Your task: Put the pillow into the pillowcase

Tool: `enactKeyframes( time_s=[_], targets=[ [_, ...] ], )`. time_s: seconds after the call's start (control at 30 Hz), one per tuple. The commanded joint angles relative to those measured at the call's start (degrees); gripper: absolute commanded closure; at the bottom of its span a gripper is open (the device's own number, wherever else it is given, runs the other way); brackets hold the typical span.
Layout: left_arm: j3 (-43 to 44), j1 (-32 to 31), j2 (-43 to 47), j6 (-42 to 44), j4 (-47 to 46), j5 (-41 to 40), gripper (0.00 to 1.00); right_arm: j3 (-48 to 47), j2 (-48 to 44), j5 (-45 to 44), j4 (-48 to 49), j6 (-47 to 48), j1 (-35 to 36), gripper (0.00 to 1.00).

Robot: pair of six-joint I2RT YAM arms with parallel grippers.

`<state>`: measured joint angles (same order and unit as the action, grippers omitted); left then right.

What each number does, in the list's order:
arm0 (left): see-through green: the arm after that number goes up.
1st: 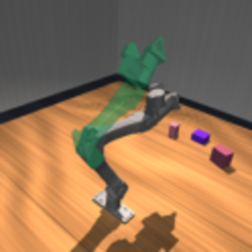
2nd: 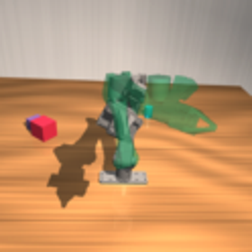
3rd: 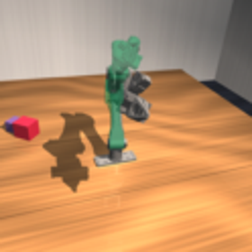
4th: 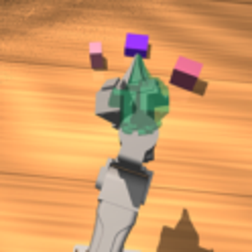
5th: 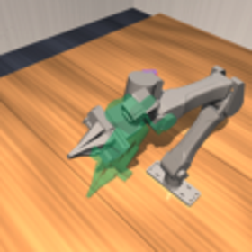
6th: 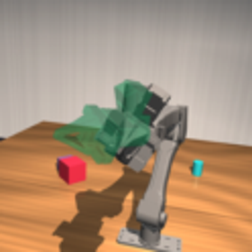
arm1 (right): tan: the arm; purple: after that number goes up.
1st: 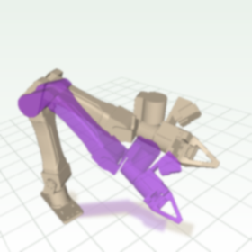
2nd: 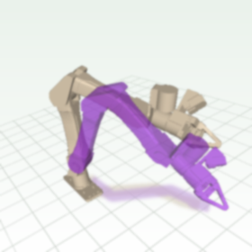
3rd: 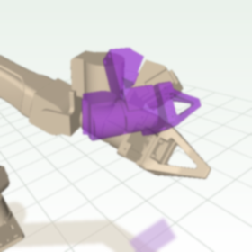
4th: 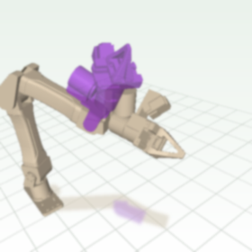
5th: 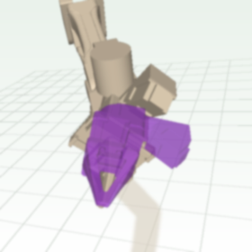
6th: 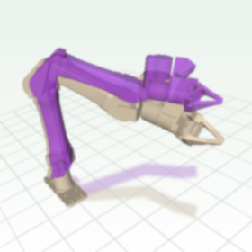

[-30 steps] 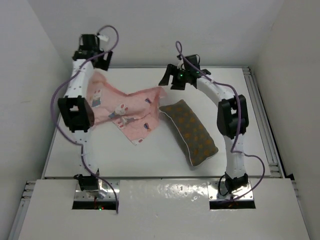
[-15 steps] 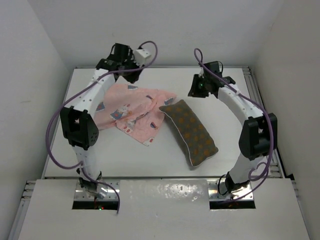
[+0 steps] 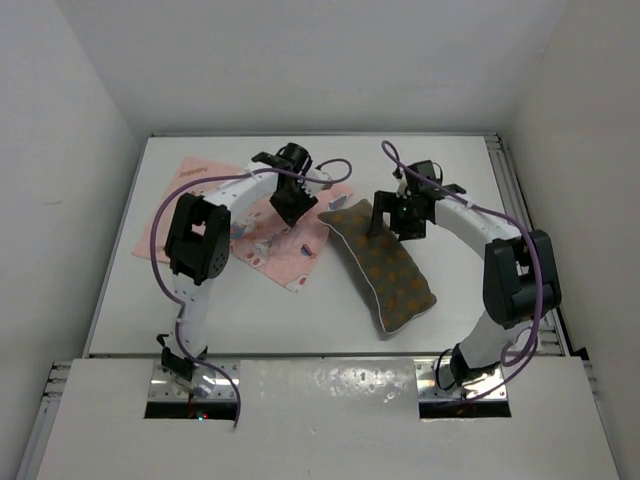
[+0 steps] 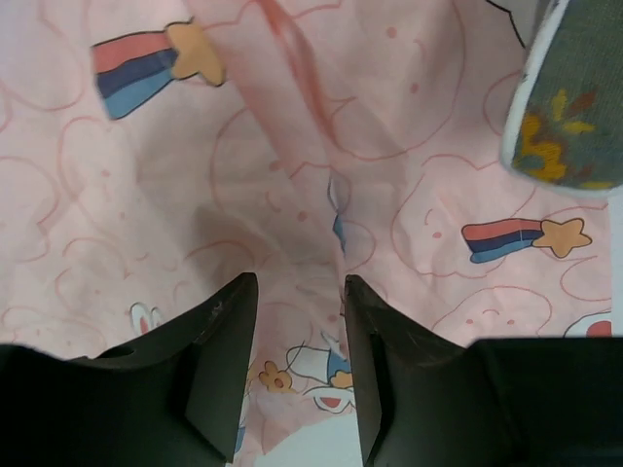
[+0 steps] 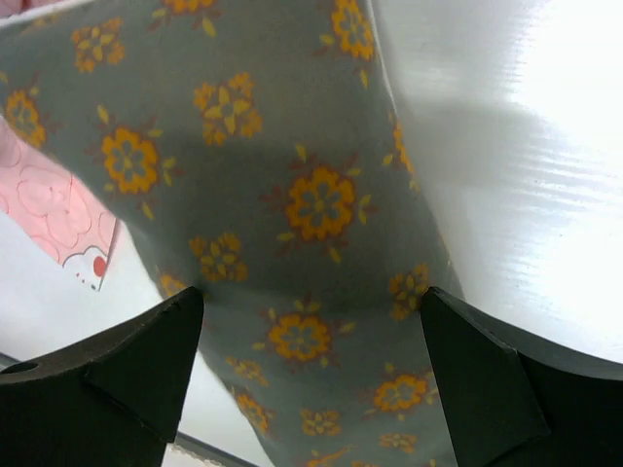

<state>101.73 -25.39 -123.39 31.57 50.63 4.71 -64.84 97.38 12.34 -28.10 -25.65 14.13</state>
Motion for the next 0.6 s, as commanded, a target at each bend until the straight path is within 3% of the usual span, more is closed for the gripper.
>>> enactKeyframes(
  time_s=[0.0, 0.1, 0.17, 0.43, 0.47, 0.5, 0.57],
  targets=[
    [0.0, 0.1, 4.7, -1.2, -1.4, -2.3, 0.61, 1.2, -3.5, 1.5, 4.2, 1.0, 0.5, 0.09],
    [-2.6, 0.1, 4.3, -1.7, -1.5, -3.1, 0.61, 2.4, -3.8, 1.5, 4.8, 1.3, 1.0, 0.08],
    [-4.3, 0.1, 4.2, -2.0, -1.4, -3.8, 0.61, 2.5, -3.9, 0.9, 4.9, 1.6, 1.3, 0.01],
    [-6.6, 0.8, 5.0, -1.3, -1.5, -4.4, 0.62, -0.5, -0.6, -2.8, 2.8, 3.9, 2.5, 0.01],
    [-6.6, 0.8, 5.0, -1.4, -1.8, -6.4, 0.64, -0.6, -0.2, -3.4, 3.0, 3.9, 2.6, 0.01],
    [-6.5, 0.8, 4.8, -1.7, -2.1, -6.8, 0.79, -0.9, 1.0, -3.7, 3.2, 3.8, 2.7, 0.01],
    [-4.7, 1.0, 4.8, -2.0, -1.6, -6.9, 0.94, -1.3, 2.4, -4.4, 3.2, 3.7, 3.0, 0.01]
  ],
)
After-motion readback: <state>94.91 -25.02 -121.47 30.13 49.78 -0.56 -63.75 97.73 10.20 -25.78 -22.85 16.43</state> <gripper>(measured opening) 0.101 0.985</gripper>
